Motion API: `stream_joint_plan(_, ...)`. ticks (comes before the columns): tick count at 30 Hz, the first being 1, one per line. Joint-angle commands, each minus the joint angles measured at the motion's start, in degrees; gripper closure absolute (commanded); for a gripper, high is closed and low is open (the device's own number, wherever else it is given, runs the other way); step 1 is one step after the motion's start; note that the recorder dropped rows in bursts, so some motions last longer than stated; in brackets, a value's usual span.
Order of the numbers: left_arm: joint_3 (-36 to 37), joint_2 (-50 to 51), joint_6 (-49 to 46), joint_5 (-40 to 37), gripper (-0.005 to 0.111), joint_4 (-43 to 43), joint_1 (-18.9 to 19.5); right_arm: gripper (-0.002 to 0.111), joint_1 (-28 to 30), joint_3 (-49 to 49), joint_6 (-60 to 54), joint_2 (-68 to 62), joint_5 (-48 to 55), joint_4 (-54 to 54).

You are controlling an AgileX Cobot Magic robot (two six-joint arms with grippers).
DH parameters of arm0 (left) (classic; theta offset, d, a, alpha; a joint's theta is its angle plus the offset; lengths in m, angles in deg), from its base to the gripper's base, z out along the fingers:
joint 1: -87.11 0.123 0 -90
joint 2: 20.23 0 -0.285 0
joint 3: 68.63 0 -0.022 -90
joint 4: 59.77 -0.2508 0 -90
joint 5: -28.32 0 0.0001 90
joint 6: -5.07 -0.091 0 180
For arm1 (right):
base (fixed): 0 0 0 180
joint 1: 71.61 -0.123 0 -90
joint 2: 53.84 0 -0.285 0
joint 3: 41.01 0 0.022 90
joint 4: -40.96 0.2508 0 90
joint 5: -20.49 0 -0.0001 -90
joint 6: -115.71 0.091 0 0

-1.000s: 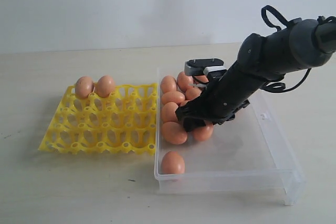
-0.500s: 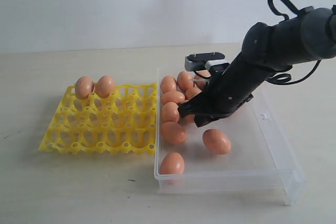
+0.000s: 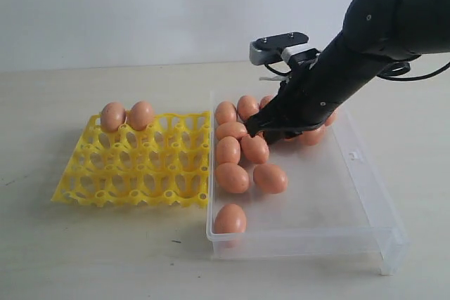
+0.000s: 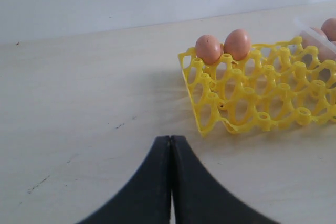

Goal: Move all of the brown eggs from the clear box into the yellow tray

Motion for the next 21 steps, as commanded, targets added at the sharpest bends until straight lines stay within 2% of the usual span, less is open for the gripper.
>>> stream_joint_plan(1, -0.23, -0.32, 0.01, 0.45, 0.107, -0.12, -0.25, 0.068, -2.07, -0.15, -0.05, 0.36, 0.17, -1.14)
stream_joint_plan(4, -0.23, -0.32, 0.01, 0.45, 0.107, -0.12, -0.25, 0.055, -2.97, -0.15, -0.05, 0.26, -3.89, -0.83)
stream_joint_plan(21, -0.23, -0.32, 0.01, 0.45, 0.107, -0.12, -0.25, 0.055, -2.7, 0.45, 0.6, -9.38, -18.31, -1.13)
